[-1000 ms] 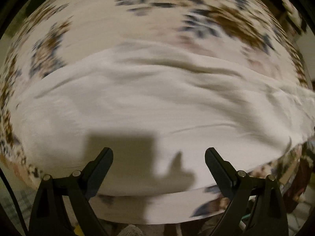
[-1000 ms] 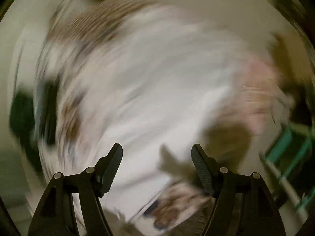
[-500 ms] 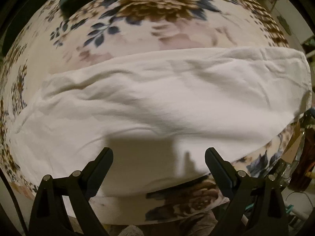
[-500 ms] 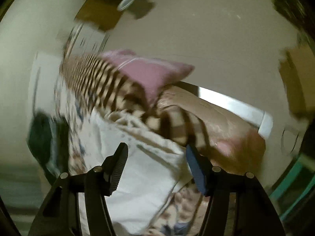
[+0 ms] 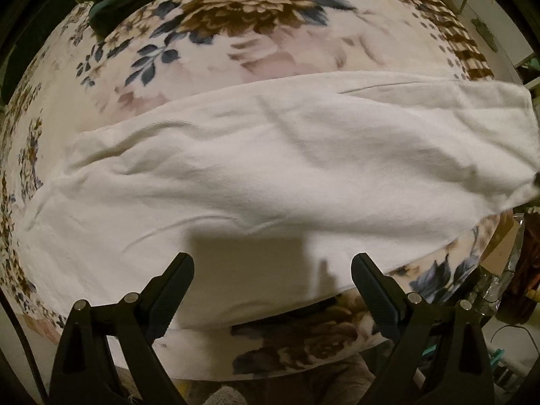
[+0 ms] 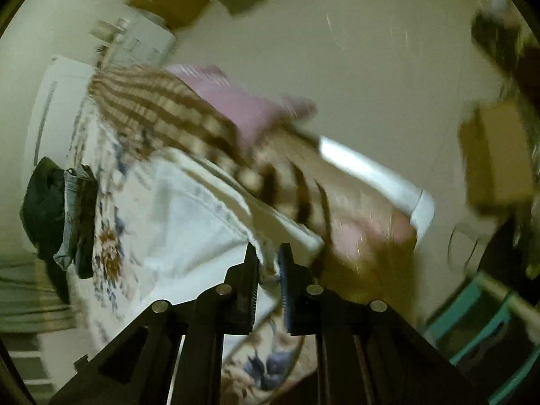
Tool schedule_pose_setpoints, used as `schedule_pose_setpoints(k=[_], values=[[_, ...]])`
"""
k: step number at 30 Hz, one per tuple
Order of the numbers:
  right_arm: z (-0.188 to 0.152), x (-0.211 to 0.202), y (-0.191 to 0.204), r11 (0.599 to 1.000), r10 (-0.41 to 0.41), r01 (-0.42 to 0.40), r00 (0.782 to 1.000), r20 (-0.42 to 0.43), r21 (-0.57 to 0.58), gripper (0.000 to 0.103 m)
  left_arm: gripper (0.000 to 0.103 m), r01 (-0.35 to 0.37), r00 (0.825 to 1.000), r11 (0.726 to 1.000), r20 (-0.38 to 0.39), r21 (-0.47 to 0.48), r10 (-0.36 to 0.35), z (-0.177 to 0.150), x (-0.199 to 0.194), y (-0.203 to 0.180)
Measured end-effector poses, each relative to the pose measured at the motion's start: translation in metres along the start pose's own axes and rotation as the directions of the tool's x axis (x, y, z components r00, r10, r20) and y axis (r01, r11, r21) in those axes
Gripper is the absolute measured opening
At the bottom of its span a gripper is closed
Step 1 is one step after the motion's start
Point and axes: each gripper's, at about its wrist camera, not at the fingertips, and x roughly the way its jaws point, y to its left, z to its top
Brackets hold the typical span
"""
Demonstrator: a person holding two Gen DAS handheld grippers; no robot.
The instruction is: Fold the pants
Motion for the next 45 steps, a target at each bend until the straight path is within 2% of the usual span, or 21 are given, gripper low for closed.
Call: schedule_pose_setpoints(k=[2,4,6,9,11,13,16,19,21,25,27,30,31,33,34,35,36,37,39,41,45], values=[[0.002,0.013,-0.021,0.997,0.054,-0.052,0.998,-0.035,0.057,0.032,0.095,0.007,1.000,1.000,-0.002,0.001,-0.007,0.003,0.002,-0.008],[0.003,0.022,-0.034,0.996,0.072,-0.069,0.996,-0.045,0.059,0.055,0.095,0.013,1.000,1.000,-0.002,0.001,-0.013,0.000,0.008,-0.016],[0.003,0.029,-0.037,0.998,0.061,-0.059,0.997,-0.037,0.031,0.058,0.095,0.012,1.000,1.000,-0.004,0.006,-0.012,-0.002,0.010,-0.023],[0.004,0.039,-0.032,0.993,0.118,-0.118,0.993,-0.020,-0.003,0.058,0.095,0.012,1.000,1.000,-0.015,0.011,-0.011,-0.005,0.023,-0.015],[0.003,0.041,-0.023,0.993,0.120,-0.120,0.993,0.004,-0.016,0.054,0.095,0.008,1.000,1.000,-0.023,0.014,-0.008,-0.006,0.028,-0.019],[-0.002,0.031,-0.010,0.991,0.122,-0.119,0.991,0.061,-0.058,0.041,0.095,0.005,1.000,1.000,-0.024,0.015,-0.005,-0.009,0.032,-0.017],[-0.018,0.012,0.013,0.982,0.120,-0.101,0.986,0.117,-0.160,0.041,0.095,0.003,1.000,1.000,-0.023,0.020,-0.002,-0.008,0.034,-0.023],[-0.029,0.023,0.021,0.973,0.134,-0.119,0.989,0.065,-0.198,0.041,0.095,0.005,1.000,1.000,-0.024,0.026,-0.005,-0.008,0.034,-0.025],[-0.027,0.039,0.015,0.982,0.100,-0.092,0.994,0.037,-0.166,0.041,0.095,0.011,1.000,0.999,-0.025,0.031,-0.010,-0.009,0.030,-0.024],[-0.016,0.065,-0.015,0.985,0.170,-0.170,0.985,0.004,-0.003,0.041,0.095,0.013,1.000,0.999,-0.015,0.049,-0.012,-0.005,0.027,-0.032],[-0.012,0.072,-0.022,0.966,0.256,-0.256,0.967,0.016,0.040,0.041,0.095,0.014,1.000,0.998,-0.018,0.054,-0.013,-0.004,0.029,-0.035],[-0.011,0.062,-0.014,0.929,0.366,-0.369,0.926,0.097,0.018,0.035,0.095,0.014,1.000,0.999,-0.025,0.052,-0.012,-0.004,0.033,-0.034],[-0.010,0.059,-0.009,0.924,0.379,-0.381,0.919,0.107,-0.002,0.035,0.095,0.015,1.000,0.999,-0.026,0.048,-0.014,-0.004,0.035,-0.034],[-0.006,0.068,0.007,0.937,0.348,-0.344,0.934,0.084,-0.054,0.037,0.095,0.020,0.999,0.999,-0.031,0.037,-0.019,-0.002,0.039,-0.032],[-0.004,0.076,0.009,0.941,0.337,-0.334,0.939,0.067,-0.055,0.047,0.095,0.030,0.999,0.999,-0.039,0.025,-0.029,-0.001,0.044,-0.031],[-0.001,0.088,0.010,0.941,0.337,-0.336,0.941,0.039,-0.035,0.048,0.095,0.040,0.998,0.999,-0.043,0.015,-0.039,0.000,0.047,-0.030],[0.002,0.102,0.008,0.931,0.364,-0.364,0.931,0.015,0.001,0.048,0.095,0.049,0.998,0.999,-0.045,0.003,-0.049,0.001,0.052,-0.028],[0.005,0.110,0.007,0.923,0.384,-0.384,0.923,0.010,0.027,0.041,0.095,0.058,0.997,0.998,-0.048,-0.013,-0.059,0.003,0.057,-0.026],[0.008,0.109,0.008,0.927,0.372,-0.373,0.927,0.039,0.027,0.015,0.095,0.071,0.996,0.997,-0.053,-0.042,-0.074,0.006,0.066,-0.019],[0.010,0.099,0.006,0.928,0.363,-0.368,0.928,0.085,0.051,0.015,0.095,0.065,0.996,0.995,-0.050,-0.075,-0.069,0.009,0.072,-0.009],[0.005,0.091,0.014,0.932,0.357,-0.360,0.932,0.057,0.041,0.014,0.095,0.086,0.995,0.983,-0.035,-0.161,-0.093,0.009,0.073,0.019]])
